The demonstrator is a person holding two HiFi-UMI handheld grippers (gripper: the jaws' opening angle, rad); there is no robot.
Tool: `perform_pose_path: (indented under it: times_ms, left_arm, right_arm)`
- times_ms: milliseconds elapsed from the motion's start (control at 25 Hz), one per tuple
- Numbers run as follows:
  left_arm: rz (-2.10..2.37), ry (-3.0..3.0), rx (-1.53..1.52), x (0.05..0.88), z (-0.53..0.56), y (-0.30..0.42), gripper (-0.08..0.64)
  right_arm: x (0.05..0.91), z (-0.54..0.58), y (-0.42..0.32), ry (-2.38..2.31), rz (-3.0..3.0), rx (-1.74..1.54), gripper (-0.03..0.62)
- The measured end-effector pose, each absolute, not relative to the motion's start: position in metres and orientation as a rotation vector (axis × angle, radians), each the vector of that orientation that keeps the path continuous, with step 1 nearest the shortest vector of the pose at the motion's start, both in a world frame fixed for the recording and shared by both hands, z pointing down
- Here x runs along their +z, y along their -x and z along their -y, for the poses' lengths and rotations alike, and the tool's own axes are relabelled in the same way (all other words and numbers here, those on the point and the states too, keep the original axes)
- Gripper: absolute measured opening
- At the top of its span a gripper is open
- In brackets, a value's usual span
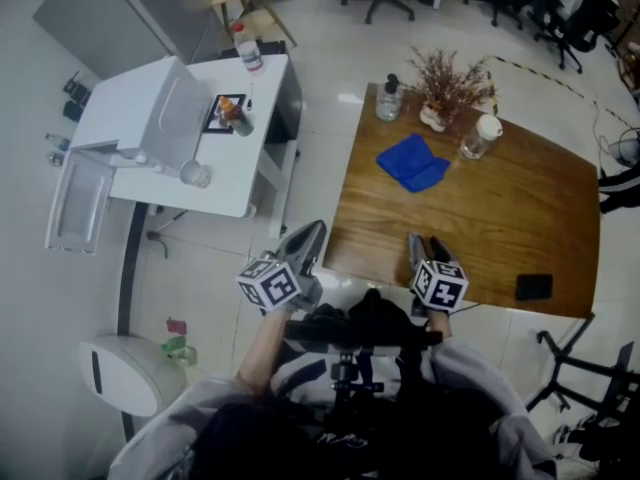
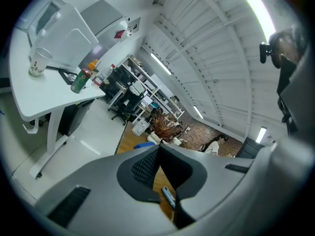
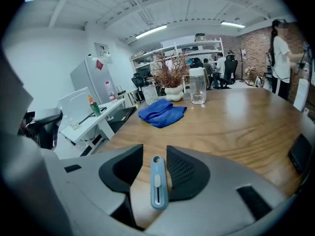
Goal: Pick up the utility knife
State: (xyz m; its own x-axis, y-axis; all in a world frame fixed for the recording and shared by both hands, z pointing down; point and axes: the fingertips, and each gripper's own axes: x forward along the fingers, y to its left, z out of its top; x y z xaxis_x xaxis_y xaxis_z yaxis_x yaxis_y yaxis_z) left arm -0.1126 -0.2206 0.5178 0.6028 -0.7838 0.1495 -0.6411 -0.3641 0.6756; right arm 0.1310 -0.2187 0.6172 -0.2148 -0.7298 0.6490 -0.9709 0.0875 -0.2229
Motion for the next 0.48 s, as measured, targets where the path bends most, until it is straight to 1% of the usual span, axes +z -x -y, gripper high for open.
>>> perform_pose_path:
  times_ms: [280, 440, 480]
  left_arm:
    - [1.086, -2.131, -0.255, 0.520, 0.220, 0.099, 0.006]
    - [1.060, -2.140, -0.234, 0.522, 0.215, 0.090, 0.006]
    - [1.052, -2.144, -0.232, 0.522, 0.214, 0.088, 0.006]
  right_arm:
    - [0.583, 0.223, -0.147, -1.798, 2.108, 1.007, 0.160]
    - [0.554, 0.216, -0.159, -1.888, 2.150, 1.054, 0.127]
    - [0.545, 0.213, -0.161, -1.911, 2.159, 1.045, 0.109]
